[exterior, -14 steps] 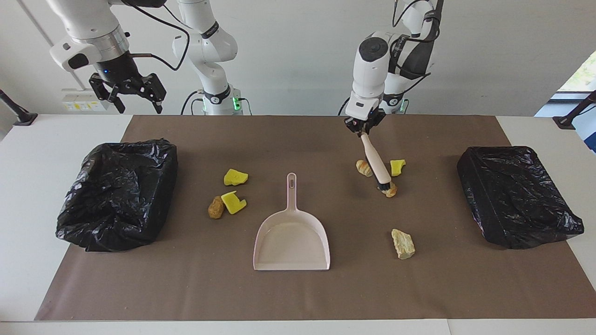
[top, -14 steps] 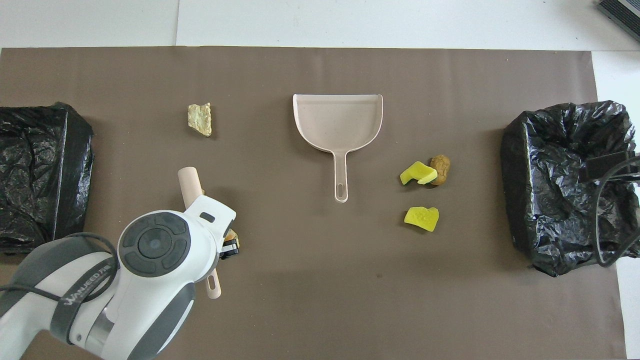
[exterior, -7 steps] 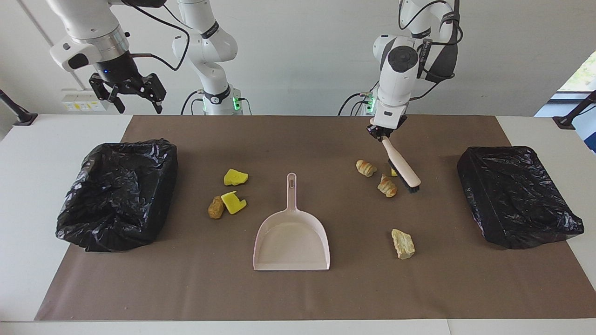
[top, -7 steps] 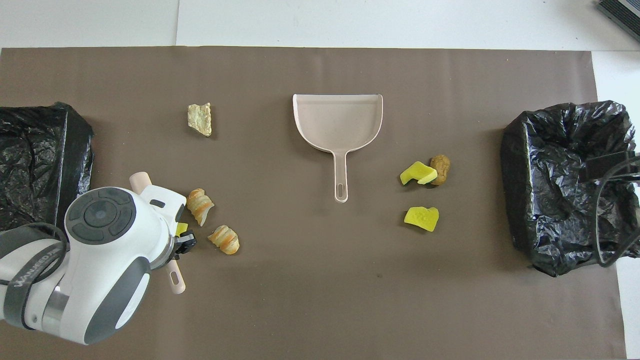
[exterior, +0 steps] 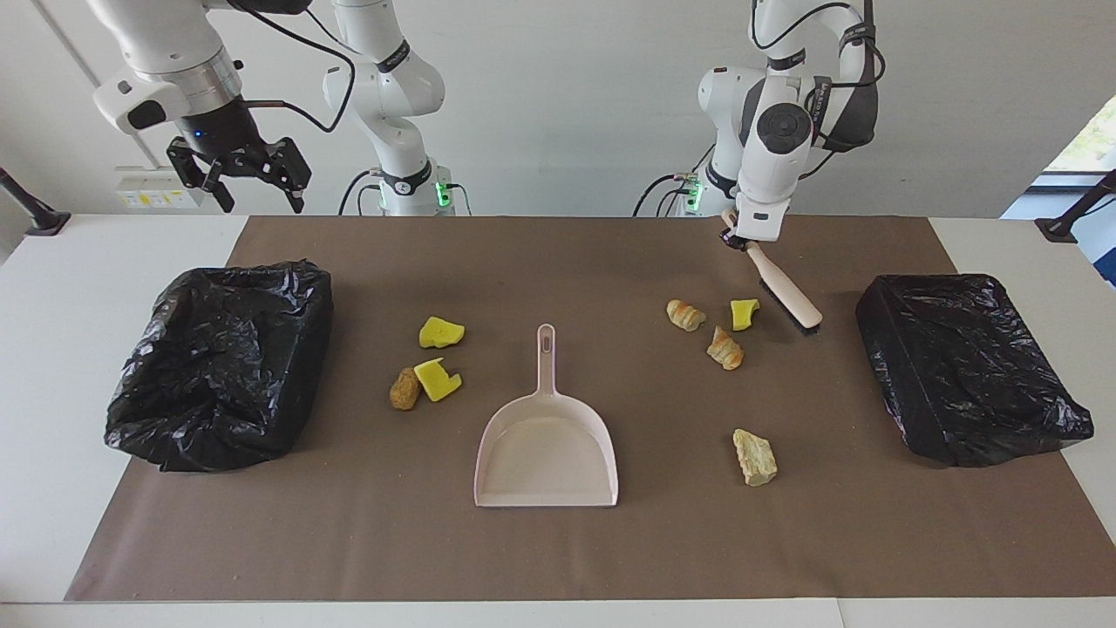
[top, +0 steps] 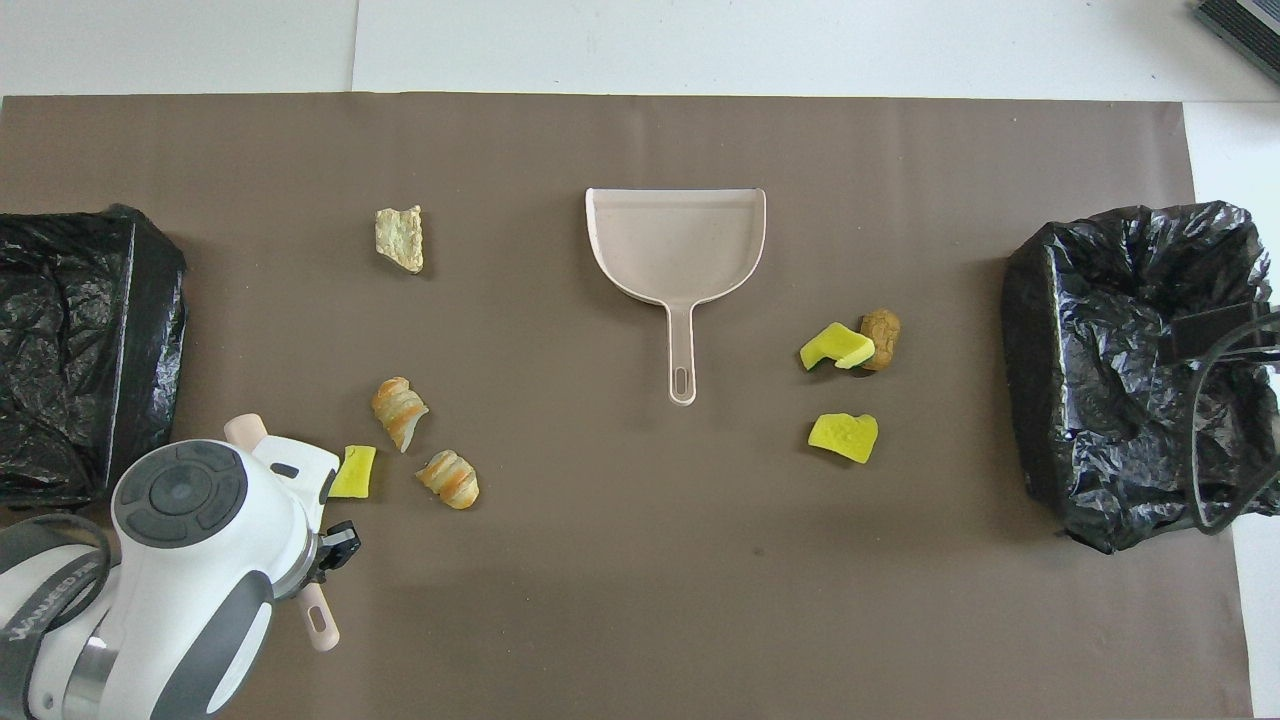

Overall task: Sweep and dump trash in bin
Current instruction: 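Carry the brush with the left gripper toward the scraps near it, then grasp the dustpan handle with the right gripper and pull it nearer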

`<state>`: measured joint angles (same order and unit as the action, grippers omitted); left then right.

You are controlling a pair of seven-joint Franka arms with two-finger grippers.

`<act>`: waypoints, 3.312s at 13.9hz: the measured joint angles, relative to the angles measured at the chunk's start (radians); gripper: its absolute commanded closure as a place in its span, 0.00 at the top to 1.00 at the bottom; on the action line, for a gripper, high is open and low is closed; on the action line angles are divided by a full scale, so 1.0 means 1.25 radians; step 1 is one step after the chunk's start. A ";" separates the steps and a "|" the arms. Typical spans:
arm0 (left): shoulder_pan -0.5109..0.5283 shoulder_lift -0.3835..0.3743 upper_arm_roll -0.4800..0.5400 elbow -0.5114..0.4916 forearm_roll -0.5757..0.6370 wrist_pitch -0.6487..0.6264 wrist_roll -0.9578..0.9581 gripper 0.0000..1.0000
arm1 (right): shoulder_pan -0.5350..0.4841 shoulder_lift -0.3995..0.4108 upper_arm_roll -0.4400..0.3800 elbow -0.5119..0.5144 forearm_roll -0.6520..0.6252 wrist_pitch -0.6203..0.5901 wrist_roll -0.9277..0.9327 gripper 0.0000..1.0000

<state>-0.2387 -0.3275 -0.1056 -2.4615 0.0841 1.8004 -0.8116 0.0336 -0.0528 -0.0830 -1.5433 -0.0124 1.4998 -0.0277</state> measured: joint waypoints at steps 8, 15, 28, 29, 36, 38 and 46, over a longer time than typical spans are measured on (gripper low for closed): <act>-0.001 0.000 -0.009 -0.028 -0.107 0.056 0.031 0.00 | 0.006 -0.003 0.015 -0.001 0.000 -0.043 0.000 1.00; -0.034 0.052 -0.020 0.007 -0.150 0.150 0.086 0.00 | 0.088 0.019 0.022 -0.081 0.001 0.085 0.113 1.00; -0.020 0.080 -0.005 0.133 -0.164 0.012 0.117 0.00 | 0.390 0.303 0.028 -0.087 0.028 0.412 0.459 1.00; -0.018 0.080 -0.005 0.132 -0.164 0.011 0.117 0.00 | 0.408 0.326 0.028 -0.088 0.028 0.427 0.471 1.00; 0.009 0.080 -0.004 0.106 -0.164 0.009 0.154 0.00 | 0.431 0.412 0.025 -0.083 0.016 0.459 0.472 1.00; 0.009 0.079 -0.004 0.100 -0.164 0.009 0.160 0.00 | 0.431 0.407 0.025 -0.082 0.015 0.448 0.471 0.87; 0.009 0.074 -0.004 0.099 -0.164 0.009 0.170 0.00 | 0.421 0.406 0.023 -0.076 0.015 0.448 0.450 0.00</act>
<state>-0.2275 -0.2350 -0.1106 -2.3381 -0.1205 1.8122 -0.5991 0.5596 0.4545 -0.0537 -1.6382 0.0062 2.0596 0.5351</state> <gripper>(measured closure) 0.744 0.674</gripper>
